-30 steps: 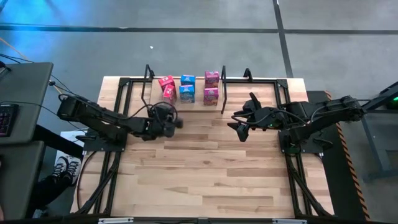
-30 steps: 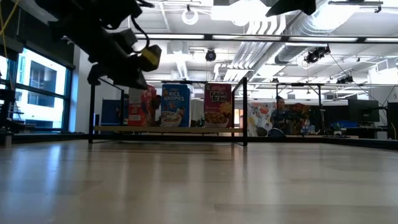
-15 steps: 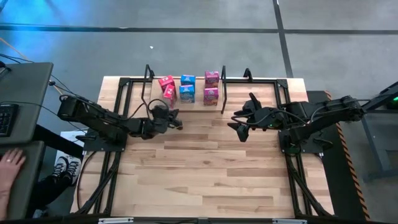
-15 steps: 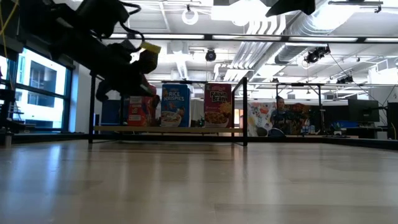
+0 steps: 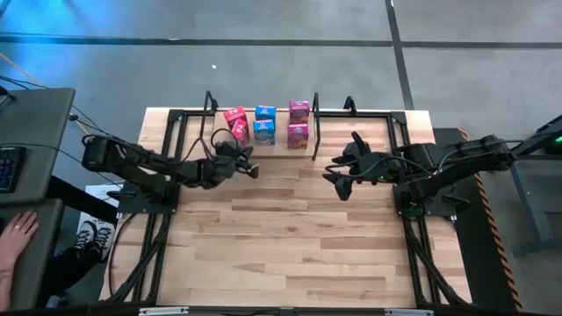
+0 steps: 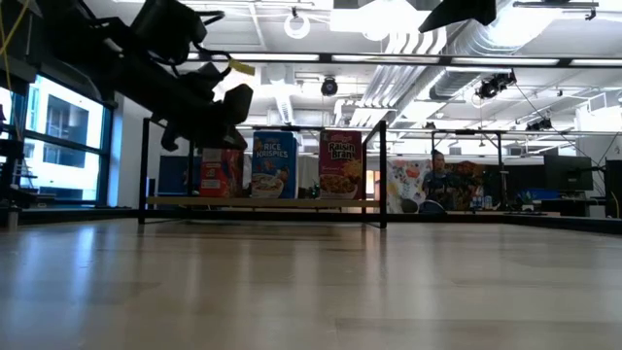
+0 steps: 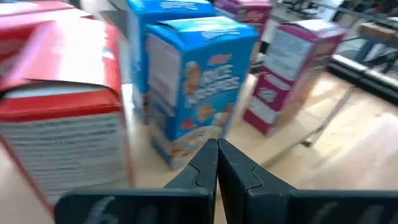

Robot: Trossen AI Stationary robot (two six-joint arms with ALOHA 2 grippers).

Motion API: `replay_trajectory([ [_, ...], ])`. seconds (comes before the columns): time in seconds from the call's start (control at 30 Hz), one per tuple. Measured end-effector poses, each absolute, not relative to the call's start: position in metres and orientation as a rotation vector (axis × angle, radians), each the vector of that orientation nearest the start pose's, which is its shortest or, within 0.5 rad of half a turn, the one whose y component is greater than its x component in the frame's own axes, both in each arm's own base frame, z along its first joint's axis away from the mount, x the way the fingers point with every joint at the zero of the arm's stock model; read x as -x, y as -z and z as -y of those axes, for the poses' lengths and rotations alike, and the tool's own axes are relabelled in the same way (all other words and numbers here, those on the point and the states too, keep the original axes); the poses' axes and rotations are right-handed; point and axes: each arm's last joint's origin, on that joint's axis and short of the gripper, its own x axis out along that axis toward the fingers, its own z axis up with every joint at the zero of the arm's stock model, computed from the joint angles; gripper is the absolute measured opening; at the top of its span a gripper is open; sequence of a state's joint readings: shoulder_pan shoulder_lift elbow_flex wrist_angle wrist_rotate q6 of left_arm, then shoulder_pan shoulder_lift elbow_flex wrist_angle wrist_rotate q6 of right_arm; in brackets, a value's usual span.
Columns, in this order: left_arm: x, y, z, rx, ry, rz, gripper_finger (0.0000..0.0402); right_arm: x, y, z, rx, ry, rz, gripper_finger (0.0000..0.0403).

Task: Stack cereal on shelf
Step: Put the red cereal box on the shelf aligned with the other red cereal box

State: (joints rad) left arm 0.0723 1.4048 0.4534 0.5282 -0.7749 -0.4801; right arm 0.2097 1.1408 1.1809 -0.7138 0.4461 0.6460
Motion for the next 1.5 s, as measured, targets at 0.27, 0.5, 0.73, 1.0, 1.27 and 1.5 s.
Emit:
replay_trajectory([
  [0.27,-0.240,-0.158,-0.043,0.252,-1.035,-0.231,0.0000,-0.223,-0.354,-0.035,-0.403,0.422,-0.538,0.0291],
  [0.5,-0.236,-0.154,-0.044,0.239,-1.103,-0.247,0.0000,-0.223,-0.355,-0.034,-0.408,0.431,-0.532,0.0291],
  [0.73,-0.234,-0.153,-0.044,0.221,-1.137,-0.257,0.0000,-0.223,-0.355,-0.034,-0.425,0.448,-0.523,0.0291],
  [1.0,-0.227,-0.152,-0.049,0.202,-1.177,-0.307,0.0000,-0.229,-0.349,-0.035,-0.422,0.456,-0.545,0.0291],
  [1.27,-0.210,-0.167,-0.056,0.205,-1.202,-0.349,0.0000,-0.236,-0.344,-0.037,-0.411,0.460,-0.567,0.0291],
  [1.5,-0.203,-0.174,-0.058,0.247,-1.156,-0.364,0.0000,-0.235,-0.345,-0.036,-0.398,0.479,-0.551,0.0291],
])
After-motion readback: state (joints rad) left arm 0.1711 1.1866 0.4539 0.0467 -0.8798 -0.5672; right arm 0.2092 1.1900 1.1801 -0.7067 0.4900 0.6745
